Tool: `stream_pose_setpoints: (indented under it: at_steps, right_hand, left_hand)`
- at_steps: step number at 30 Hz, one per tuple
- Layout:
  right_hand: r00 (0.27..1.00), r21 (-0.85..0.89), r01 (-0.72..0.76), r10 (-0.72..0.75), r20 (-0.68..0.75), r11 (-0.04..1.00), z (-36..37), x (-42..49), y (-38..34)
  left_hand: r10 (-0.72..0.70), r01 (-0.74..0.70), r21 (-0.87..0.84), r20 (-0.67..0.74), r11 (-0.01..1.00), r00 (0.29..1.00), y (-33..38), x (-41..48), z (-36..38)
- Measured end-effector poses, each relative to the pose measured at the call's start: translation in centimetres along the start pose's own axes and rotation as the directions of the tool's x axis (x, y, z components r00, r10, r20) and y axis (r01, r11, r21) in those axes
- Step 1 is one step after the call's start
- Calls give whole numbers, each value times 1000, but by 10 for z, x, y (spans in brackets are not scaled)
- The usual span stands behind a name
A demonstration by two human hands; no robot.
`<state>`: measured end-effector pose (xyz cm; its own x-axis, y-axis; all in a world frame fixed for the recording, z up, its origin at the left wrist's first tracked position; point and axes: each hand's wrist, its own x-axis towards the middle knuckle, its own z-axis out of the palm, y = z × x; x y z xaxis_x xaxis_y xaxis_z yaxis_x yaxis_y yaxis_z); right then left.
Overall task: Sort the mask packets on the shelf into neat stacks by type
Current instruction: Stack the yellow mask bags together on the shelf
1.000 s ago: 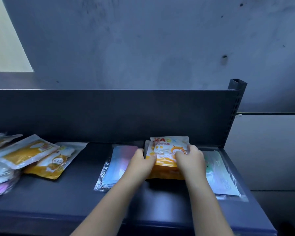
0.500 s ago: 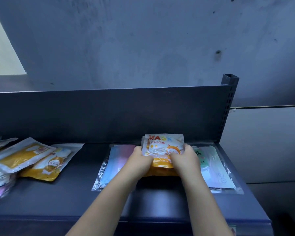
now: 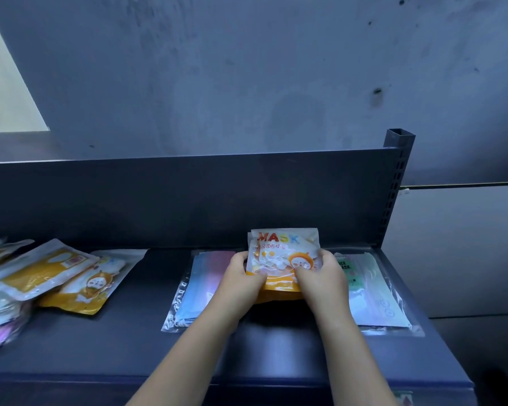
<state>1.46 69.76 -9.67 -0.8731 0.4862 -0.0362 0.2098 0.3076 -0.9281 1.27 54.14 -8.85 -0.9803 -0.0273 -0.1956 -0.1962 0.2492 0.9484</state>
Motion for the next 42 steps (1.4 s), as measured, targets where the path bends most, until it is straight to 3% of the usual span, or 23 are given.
stream_pose_setpoints:
  at_steps: [8, 15, 19, 21, 25, 27, 31, 38, 42]
  right_hand:
    - [990, -119, 136, -141, -32, 984, 1, -1, 2]
    - [976, -180, 198, -210, -53, 963, 0, 10, 9]
    - [919, -301, 324, -374, -126, 897, 2, 6, 10]
    - [900, -261, 373, -416, -132, 890, 4, 1, 1]
    - [823, -236, 551, -568, -4, 800, 10, -10, -18]
    - [812, -212, 581, -576, 95, 785, 12, -15, -24]
    - [790, -382, 604, -589, 170, 700, 18, -24, -33]
    - [780, -397, 618, -591, 207, 678, 37, -43, -58]
    - [810, -442, 585, -517, 276, 680, 63, -52, -64]
  left_hand:
    - [63, -58, 78, -67, 995, 996, 1, -3, 3]
    - [200, -178, 188, -109, 966, 974, -1, -6, 13]
    - [267, -217, 310, -130, 926, 955, -1, -3, 10]
    - [307, -234, 399, -129, 886, 943, 1, -3, 6]
    - [382, -242, 603, -114, 760, 917, 3, 2, -5]
    - [425, -252, 683, -93, 685, 901, 3, 1, -12]
    - [459, -239, 787, -63, 569, 886, 6, -4, -27]
    - [431, -226, 801, -44, 554, 901, 2, -8, -63]
    - [416, -206, 785, -72, 584, 906, -7, -2, -95]
